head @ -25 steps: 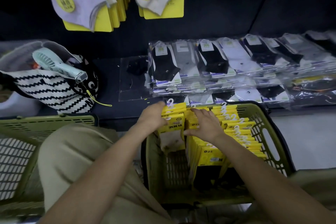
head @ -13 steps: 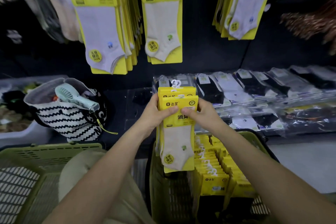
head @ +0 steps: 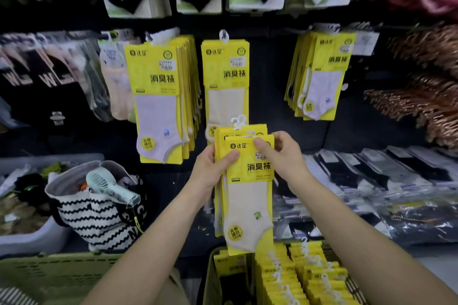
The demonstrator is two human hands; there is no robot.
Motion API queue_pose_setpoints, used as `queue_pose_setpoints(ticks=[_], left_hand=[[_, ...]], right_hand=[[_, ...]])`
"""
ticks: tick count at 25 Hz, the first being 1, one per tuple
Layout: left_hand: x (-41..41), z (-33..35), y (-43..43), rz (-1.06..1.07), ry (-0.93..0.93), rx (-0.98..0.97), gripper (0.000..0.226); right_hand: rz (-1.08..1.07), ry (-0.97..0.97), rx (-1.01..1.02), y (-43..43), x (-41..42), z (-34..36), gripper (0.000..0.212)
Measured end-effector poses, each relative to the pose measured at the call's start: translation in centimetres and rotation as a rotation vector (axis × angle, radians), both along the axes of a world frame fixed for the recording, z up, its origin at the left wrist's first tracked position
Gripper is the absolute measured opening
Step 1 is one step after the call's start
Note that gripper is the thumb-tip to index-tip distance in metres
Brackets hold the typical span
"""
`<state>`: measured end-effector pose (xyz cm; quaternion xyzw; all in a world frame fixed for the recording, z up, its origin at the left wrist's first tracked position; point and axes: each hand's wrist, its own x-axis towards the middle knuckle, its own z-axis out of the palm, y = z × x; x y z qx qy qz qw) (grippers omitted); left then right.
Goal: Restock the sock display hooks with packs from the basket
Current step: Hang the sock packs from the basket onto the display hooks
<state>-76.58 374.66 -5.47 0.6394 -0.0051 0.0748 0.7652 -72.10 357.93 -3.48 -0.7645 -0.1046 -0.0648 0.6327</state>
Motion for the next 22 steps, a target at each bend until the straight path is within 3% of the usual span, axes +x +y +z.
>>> queue_pose_setpoints(ticks=[5, 10, 14, 18, 22], left_hand=[[1.0, 3.7, 0.6, -0.033, -0.107, -0.030, 0.045], [1.9, 6.7, 0.5, 0.170, -0.185, 0.084, 0.022], [2.0, 8.7, 0.9, 0.237, -0.266, 0.126, 0.016], [1.9, 10.1, 1.9, 0.270, -0.293, 0.116, 0.014], [1.8, 10.8, 2.3, 0.226, -0.302, 0.131, 0.014]], right_hand=[[0.035, -0.082, 0.043, -0.1, 0.6, 4.5, 0.014], [0.021, -0.262, 0.021, 0.7, 1.0, 8.1, 0.019], [0.003, -0.369, -0.003, 1.3, 1.5, 10.4, 0.018], [0.132, -0.399, -0.027, 1.7, 1.6, 12.4, 0.022], [0.061, -0.383, -0.124, 2.4, 2.0, 13.2, 0.017]])
